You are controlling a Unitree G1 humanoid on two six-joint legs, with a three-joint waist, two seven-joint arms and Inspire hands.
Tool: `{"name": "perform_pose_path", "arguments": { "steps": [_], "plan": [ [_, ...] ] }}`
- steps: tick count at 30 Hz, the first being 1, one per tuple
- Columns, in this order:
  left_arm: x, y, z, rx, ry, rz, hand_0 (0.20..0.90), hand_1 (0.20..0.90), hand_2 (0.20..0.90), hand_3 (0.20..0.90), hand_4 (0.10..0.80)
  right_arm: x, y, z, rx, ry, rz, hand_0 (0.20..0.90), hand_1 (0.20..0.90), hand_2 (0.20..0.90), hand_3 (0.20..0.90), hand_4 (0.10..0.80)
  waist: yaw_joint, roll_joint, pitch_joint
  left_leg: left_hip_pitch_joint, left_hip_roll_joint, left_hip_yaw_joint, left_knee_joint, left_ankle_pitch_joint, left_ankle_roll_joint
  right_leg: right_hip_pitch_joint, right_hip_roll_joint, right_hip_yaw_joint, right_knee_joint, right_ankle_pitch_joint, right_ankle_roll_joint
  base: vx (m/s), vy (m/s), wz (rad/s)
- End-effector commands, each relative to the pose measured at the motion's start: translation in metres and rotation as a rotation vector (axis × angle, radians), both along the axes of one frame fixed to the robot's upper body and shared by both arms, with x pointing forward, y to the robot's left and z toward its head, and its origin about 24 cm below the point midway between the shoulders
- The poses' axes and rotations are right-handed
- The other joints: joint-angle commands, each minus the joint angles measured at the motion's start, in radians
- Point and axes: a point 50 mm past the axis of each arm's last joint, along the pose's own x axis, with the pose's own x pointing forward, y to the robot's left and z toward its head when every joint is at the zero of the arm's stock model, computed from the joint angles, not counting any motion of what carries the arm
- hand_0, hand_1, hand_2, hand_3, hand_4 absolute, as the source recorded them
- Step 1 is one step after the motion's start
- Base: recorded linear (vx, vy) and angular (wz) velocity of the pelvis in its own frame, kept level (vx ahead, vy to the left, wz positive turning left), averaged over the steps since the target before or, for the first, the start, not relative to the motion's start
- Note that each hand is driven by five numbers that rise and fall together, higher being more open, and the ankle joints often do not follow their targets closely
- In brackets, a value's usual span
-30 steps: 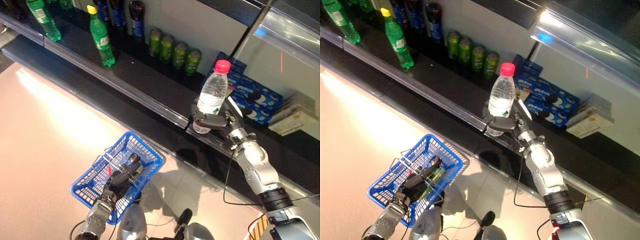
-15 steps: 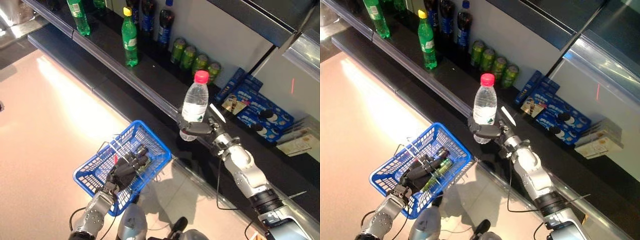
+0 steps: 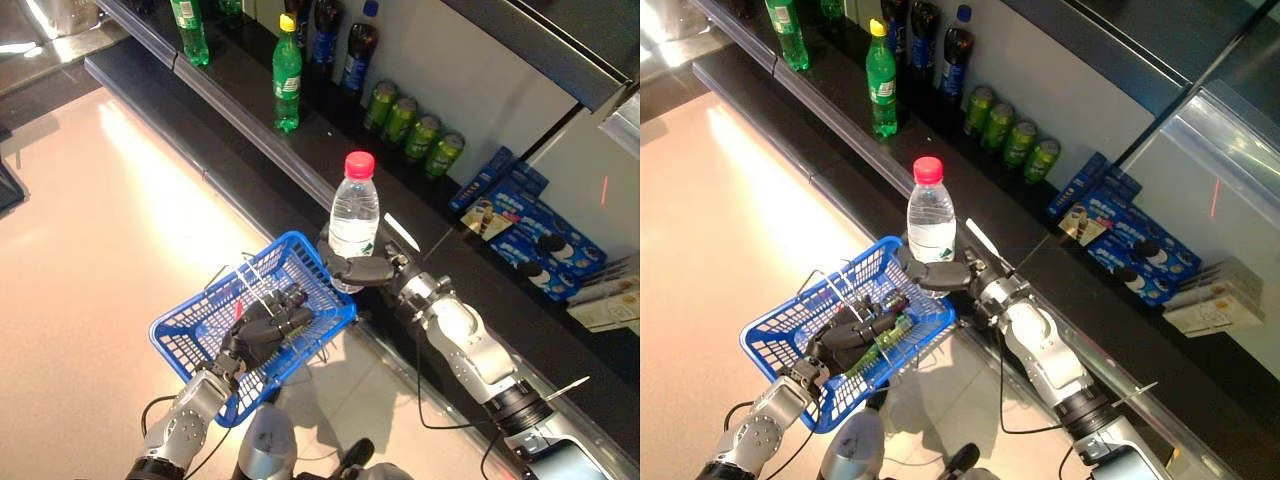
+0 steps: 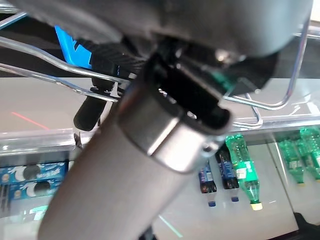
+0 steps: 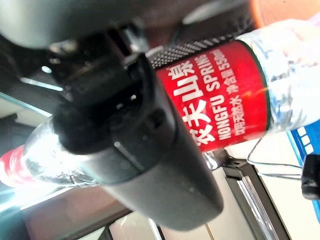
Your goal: Pick up the drink and place into the basket.
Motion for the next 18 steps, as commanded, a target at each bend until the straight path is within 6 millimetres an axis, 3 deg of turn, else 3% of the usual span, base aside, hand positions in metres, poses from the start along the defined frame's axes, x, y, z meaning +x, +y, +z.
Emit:
{"name": "perform_pose_path", "arguments": {
  "steps": [1,18],
  "plan": [
    [0.008,-0.071,0.121,-0.301,-0.654,-0.358,0.300,0.300,0.300,0.200,0.100,-0.009,0.024,0.055,0.111,-0.282,0.107,0.300,0.300,0.300,0.200,0.100,0.016,0.041,-0.280,0.069,-0.004,-0.008,-0.050,-0.056,0.010,-0.003,0.013,-0.020,0.049,-0.006,-0.009,0.000,0.000,0.00],
    [-0.009,-0.087,0.155,-0.360,-0.832,-0.540,0.300,0.300,0.300,0.200,0.100,-0.007,0.033,0.034,-0.107,-0.293,0.066,0.300,0.300,0.300,0.200,0.100,0.037,0.041,-0.285,0.053,-0.008,-0.039,-0.050,-0.045,0.003,0.000,0.013,-0.031,0.046,-0.010,-0.010,0.001,0.001,0.00]
  ]
}}
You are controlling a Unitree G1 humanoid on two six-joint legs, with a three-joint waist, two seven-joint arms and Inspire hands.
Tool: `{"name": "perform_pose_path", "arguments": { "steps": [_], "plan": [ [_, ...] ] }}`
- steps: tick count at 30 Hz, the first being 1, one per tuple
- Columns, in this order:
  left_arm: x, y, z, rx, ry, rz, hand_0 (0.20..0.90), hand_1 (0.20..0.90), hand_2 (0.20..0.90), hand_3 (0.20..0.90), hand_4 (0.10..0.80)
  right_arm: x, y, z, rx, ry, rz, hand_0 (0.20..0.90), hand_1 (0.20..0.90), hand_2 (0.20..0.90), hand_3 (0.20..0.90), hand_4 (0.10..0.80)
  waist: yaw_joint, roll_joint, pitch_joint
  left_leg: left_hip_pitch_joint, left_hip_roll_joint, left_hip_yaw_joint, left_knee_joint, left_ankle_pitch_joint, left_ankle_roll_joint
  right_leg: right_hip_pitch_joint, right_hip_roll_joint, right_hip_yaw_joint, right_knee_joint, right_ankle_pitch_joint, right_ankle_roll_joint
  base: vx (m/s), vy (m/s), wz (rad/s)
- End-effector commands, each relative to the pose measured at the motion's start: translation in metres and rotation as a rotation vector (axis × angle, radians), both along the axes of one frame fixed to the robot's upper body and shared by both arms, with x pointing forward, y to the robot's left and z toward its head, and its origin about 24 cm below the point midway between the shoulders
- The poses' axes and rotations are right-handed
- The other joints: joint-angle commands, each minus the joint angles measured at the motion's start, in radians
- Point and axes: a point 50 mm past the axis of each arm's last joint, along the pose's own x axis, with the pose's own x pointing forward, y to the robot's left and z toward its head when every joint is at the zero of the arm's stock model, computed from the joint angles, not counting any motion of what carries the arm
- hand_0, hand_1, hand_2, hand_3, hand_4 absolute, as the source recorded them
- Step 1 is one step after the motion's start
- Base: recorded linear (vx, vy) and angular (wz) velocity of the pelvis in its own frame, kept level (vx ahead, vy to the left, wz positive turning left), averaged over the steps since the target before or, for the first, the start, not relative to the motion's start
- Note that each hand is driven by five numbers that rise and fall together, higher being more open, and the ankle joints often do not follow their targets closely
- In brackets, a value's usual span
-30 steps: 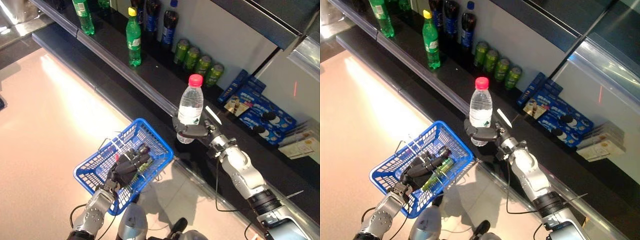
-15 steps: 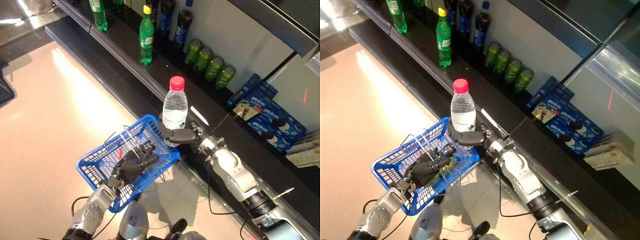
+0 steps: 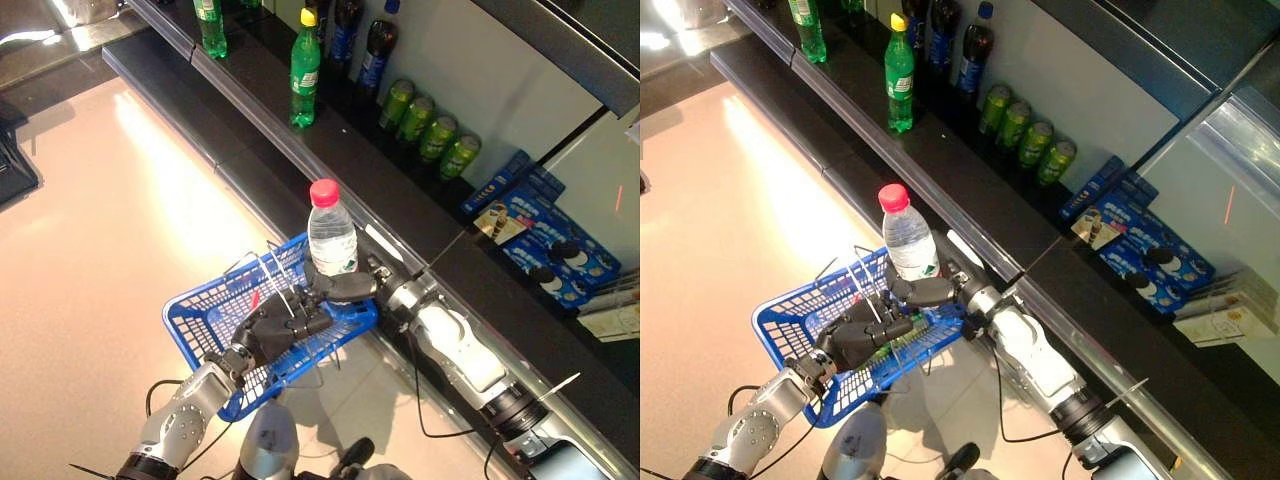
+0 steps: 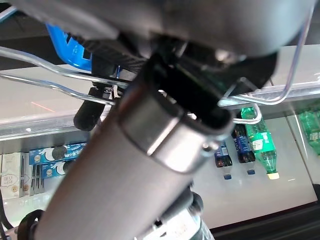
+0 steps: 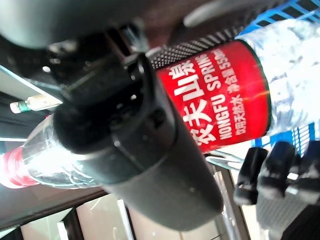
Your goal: Pick up the drink and place into the basket.
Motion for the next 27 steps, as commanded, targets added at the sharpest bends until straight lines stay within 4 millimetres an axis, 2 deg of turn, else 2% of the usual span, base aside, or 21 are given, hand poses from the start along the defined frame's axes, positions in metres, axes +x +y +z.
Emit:
{"name": "perform_pose_path", "arguments": {
  "steps": [1,14,27],
  "plan": [
    [-0.010,-0.073,0.135,-0.415,-0.747,-0.450,0.300,0.300,0.300,0.200,0.100,0.000,0.021,0.043,0.038,-0.240,0.092,0.300,0.300,0.300,0.200,0.100,0.012,0.041,-0.285,0.066,-0.007,-0.030,-0.050,-0.048,0.003,0.010,0.013,-0.029,0.046,-0.011,-0.010,0.000,0.000,0.00],
    [-0.019,-0.074,0.148,-0.439,-0.823,-0.540,0.300,0.300,0.300,0.200,0.100,0.013,0.007,0.010,-0.257,-0.228,-0.018,0.300,0.300,0.300,0.200,0.100,0.032,0.039,-0.288,0.062,-0.011,-0.052,-0.050,-0.048,0.001,0.020,0.013,-0.039,0.045,-0.016,-0.008,0.007,-0.003,0.03],
    [-0.028,-0.078,0.160,-0.450,-0.903,-0.633,0.300,0.300,0.300,0.200,0.100,0.021,0.003,-0.011,-0.482,-0.207,-0.041,0.300,0.300,0.300,0.200,0.100,0.049,0.036,-0.291,0.053,-0.014,-0.073,-0.050,-0.043,-0.002,0.025,0.016,-0.047,0.041,-0.016,-0.008,0.000,0.000,0.01]
  ]
}}
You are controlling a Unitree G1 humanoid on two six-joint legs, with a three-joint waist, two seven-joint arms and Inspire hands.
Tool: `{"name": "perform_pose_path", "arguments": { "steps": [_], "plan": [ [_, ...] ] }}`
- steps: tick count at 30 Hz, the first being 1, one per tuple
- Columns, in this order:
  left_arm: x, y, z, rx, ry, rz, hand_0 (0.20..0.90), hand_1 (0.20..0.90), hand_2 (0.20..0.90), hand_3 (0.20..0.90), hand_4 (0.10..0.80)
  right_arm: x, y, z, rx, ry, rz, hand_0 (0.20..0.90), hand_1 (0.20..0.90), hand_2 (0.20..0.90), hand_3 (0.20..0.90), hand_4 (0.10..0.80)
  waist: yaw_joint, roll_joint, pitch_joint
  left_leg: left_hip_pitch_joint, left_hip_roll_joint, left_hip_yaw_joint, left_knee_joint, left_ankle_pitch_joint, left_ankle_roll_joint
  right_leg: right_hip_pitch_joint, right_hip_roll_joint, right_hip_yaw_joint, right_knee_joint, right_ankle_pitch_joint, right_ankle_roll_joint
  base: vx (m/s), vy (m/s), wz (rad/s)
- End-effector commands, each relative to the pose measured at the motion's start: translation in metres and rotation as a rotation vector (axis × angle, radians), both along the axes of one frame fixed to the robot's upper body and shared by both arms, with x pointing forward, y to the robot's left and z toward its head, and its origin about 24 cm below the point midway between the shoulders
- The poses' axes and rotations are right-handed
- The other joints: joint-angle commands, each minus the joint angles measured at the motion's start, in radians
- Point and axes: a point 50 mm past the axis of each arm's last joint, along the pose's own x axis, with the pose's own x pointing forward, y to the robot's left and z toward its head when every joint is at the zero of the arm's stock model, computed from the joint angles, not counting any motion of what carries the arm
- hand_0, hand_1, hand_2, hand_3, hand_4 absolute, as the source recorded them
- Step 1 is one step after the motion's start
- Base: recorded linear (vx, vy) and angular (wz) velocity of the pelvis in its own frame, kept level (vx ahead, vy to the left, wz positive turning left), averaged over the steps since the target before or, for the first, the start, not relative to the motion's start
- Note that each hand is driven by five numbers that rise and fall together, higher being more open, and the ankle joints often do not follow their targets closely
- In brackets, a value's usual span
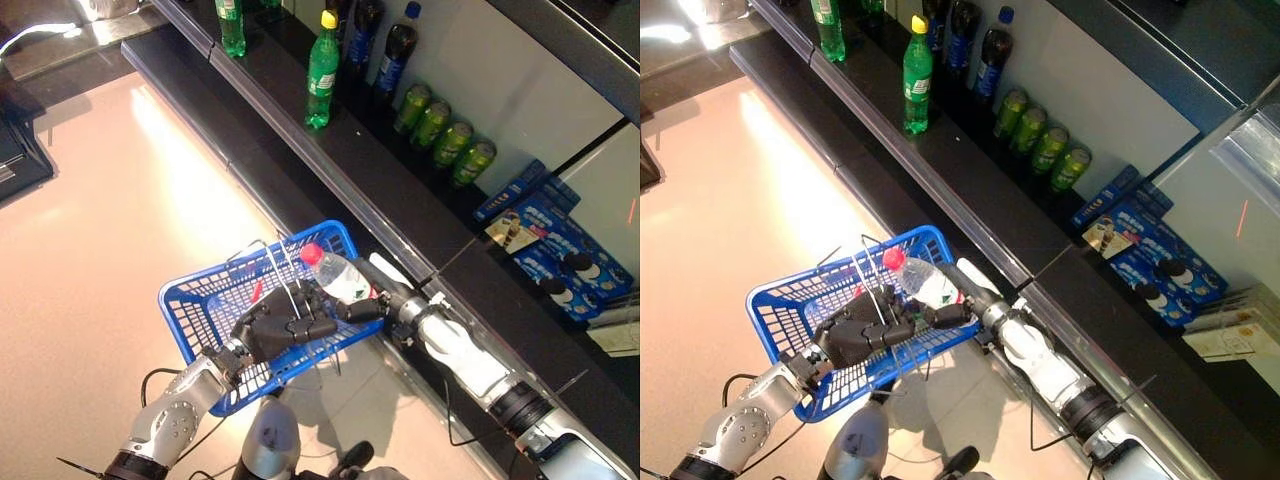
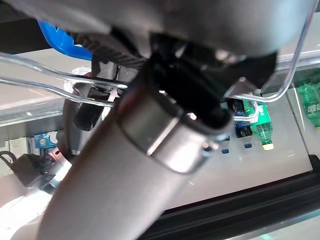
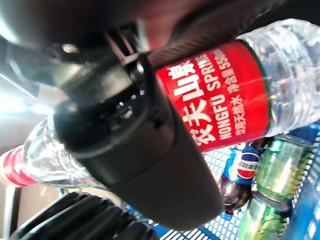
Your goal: Pick up the drink and place into the basket.
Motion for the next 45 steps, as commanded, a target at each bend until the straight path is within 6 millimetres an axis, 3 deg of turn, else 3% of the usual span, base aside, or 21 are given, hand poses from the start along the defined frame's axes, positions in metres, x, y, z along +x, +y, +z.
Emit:
{"name": "perform_pose_path", "arguments": {
  "steps": [1,7,17,27,35,45],
  "plan": [
    [-0.027,-0.078,0.142,-0.462,-0.785,-0.554,0.300,0.300,0.300,0.200,0.100,0.013,0.026,0.034,-0.039,-0.184,0.122,0.300,0.300,0.300,0.200,0.100,0.017,0.036,-0.291,0.055,-0.007,-0.049,-0.050,-0.045,-0.004,0.016,0.018,-0.022,0.041,-0.016,-0.009,0.000,0.000,0.00],
    [-0.031,-0.081,0.148,-0.451,-0.814,-0.588,0.300,0.300,0.300,0.200,0.100,0.013,0.033,0.037,-0.136,-0.229,0.165,0.300,0.300,0.300,0.200,0.100,0.019,0.033,-0.291,0.056,-0.007,-0.056,-0.050,-0.045,-0.005,0.015,0.020,-0.021,0.042,-0.017,-0.009,0.000,-0.001,0.01],
    [-0.035,-0.087,0.154,-0.451,-0.851,-0.643,0.300,0.300,0.300,0.200,0.100,0.010,0.062,0.056,-0.302,-0.345,0.303,0.300,0.300,0.300,0.200,0.100,0.022,0.030,-0.289,0.056,-0.010,-0.058,-0.050,-0.041,-0.007,0.015,0.024,-0.011,0.041,-0.015,-0.009,0.000,0.000,0.00],
    [-0.039,-0.092,0.161,-0.448,-0.900,-0.691,0.300,0.300,0.300,0.200,0.100,0.009,0.079,0.062,-0.354,-0.364,0.370,0.300,0.300,0.300,0.200,0.100,0.028,0.030,-0.293,0.053,-0.012,-0.062,-0.050,-0.036,-0.007,0.018,0.026,-0.012,0.039,-0.015,-0.010,0.000,0.000,0.00],
    [-0.042,-0.093,0.166,-0.461,-0.932,-0.713,0.300,0.300,0.300,0.200,0.100,0.005,0.089,0.053,-0.344,-0.290,0.407,0.300,0.300,0.300,0.200,0.100,0.032,0.034,-0.301,0.054,-0.014,-0.066,-0.050,-0.035,-0.008,0.020,0.026,-0.015,0.040,-0.019,-0.012,0.000,0.000,0.00],
    [-0.045,-0.098,0.170,-0.476,-0.950,-0.767,0.300,0.300,0.300,0.200,0.100,0.011,0.091,0.021,-0.373,-0.137,0.381,0.300,0.300,0.300,0.200,0.100,0.053,0.034,-0.311,0.053,-0.018,-0.086,-0.050,-0.035,-0.009,0.027,0.026,-0.031,0.040,-0.022,-0.015,0.012,-0.004,0.05]
  ]
}}
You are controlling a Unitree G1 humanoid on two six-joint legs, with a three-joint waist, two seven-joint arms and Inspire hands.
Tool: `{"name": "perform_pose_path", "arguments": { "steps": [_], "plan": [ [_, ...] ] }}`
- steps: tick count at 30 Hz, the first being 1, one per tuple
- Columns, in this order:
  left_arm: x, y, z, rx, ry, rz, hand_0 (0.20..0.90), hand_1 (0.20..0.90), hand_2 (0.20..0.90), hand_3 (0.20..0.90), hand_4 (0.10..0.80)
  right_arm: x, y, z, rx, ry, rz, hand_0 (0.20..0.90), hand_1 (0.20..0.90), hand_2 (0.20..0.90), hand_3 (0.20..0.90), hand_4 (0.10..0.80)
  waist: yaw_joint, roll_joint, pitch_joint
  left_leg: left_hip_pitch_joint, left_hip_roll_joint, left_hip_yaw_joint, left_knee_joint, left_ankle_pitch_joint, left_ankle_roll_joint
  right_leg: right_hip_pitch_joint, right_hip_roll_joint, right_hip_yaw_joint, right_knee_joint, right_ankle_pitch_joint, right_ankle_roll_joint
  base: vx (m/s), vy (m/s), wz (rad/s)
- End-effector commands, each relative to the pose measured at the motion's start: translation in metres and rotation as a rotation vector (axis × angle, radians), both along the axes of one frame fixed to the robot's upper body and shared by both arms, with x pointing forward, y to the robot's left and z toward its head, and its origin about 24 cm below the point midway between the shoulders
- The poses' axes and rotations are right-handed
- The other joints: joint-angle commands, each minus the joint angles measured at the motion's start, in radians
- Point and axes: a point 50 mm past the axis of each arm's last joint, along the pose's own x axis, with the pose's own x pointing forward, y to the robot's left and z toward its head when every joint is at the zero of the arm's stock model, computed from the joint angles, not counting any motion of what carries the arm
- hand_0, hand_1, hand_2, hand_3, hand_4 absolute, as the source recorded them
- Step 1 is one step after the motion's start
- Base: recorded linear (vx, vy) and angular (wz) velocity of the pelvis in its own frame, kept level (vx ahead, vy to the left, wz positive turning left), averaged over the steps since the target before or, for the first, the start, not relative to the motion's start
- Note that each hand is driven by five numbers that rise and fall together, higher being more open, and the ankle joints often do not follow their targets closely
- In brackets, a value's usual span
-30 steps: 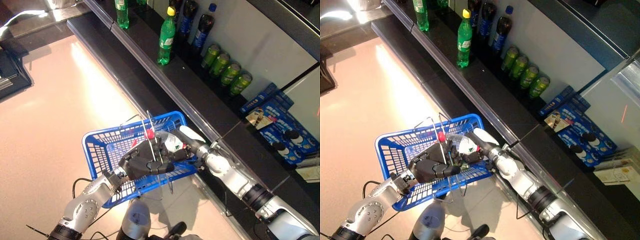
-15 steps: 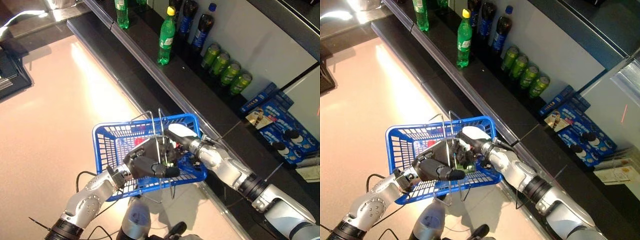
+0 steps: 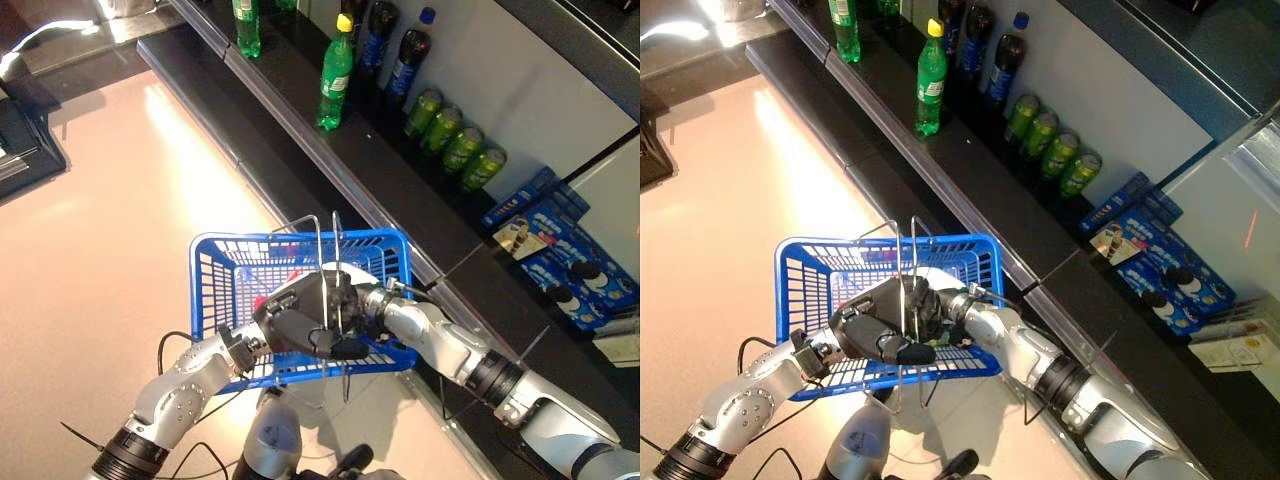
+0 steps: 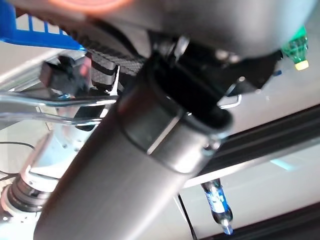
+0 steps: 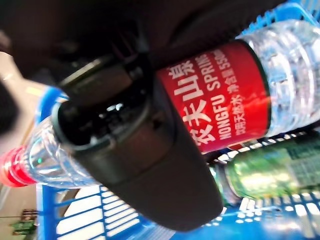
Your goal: Pick up the drink and place into the basket.
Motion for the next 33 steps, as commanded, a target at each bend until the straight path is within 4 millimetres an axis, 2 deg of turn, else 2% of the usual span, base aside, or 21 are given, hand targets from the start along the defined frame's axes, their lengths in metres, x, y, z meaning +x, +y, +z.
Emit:
{"name": "perform_pose_path", "arguments": {
  "steps": [1,12,13,15,16,17,33],
  "plan": [
    [-0.052,-0.065,0.121,-0.533,-0.625,-0.574,0.300,0.300,0.300,0.200,0.100,-0.001,0.040,0.014,0.079,-0.018,0.118,0.300,0.300,0.300,0.200,0.100,0.026,0.034,-0.314,0.055,-0.010,-0.062,-0.051,-0.041,-0.007,0.014,0.027,-0.009,0.040,-0.006,-0.025,0.000,0.000,0.00],
    [-0.054,-0.073,0.122,-0.552,-0.604,-0.620,0.300,0.300,0.300,0.200,0.100,0.002,0.044,-0.009,0.099,0.079,0.039,0.300,0.300,0.300,0.200,0.100,0.043,0.041,-0.326,0.055,-0.016,-0.080,-0.051,-0.041,-0.005,0.021,0.025,-0.024,0.039,-0.007,-0.027,0.022,0.008,0.07],
    [-0.055,-0.073,0.122,-0.555,-0.603,-0.625,0.300,0.300,0.300,0.200,0.100,0.001,0.044,-0.012,0.097,0.089,0.026,0.469,0.469,0.469,0.398,0.298,0.044,0.042,-0.327,0.055,-0.016,-0.082,-0.051,-0.041,-0.004,0.020,0.025,-0.025,0.040,-0.007,-0.026,0.000,0.000,0.00],
    [-0.056,-0.073,0.122,-0.556,-0.603,-0.628,0.300,0.300,0.300,0.200,0.100,0.001,0.044,-0.016,0.094,0.101,0.013,0.599,0.599,0.599,0.549,0.449,0.046,0.043,-0.327,0.054,-0.016,-0.085,-0.051,-0.041,-0.003,0.020,0.024,-0.026,0.040,-0.007,-0.026,0.000,0.000,0.00],
    [-0.056,-0.073,0.122,-0.557,-0.602,-0.631,0.300,0.300,0.300,0.200,0.100,0.001,0.044,-0.018,0.091,0.108,0.006,0.851,0.851,0.851,0.842,0.742,0.046,0.043,-0.327,0.054,-0.017,-0.086,-0.051,-0.041,-0.003,0.020,0.025,-0.026,0.040,-0.007,-0.026,0.000,0.000,0.00],
    [-0.056,-0.074,0.122,-0.557,-0.604,-0.633,0.300,0.300,0.300,0.200,0.100,0.001,0.045,-0.019,0.089,0.114,0.000,0.900,0.900,0.900,0.900,0.800,0.047,0.044,-0.326,0.054,-0.018,-0.086,-0.051,-0.040,-0.002,0.019,0.025,-0.026,0.040,-0.006,-0.027,0.000,0.000,0.00],
    [-0.057,-0.077,0.124,-0.549,-0.601,-0.619,0.300,0.300,0.300,0.200,0.100,0.000,0.041,-0.029,0.099,0.143,-0.052,0.900,0.900,0.900,0.900,0.800,0.045,0.047,-0.330,0.051,-0.018,-0.088,-0.051,-0.039,-0.001,0.015,0.026,-0.029,0.038,-0.003,-0.028,0.000,0.000,0.00]
  ]
}}
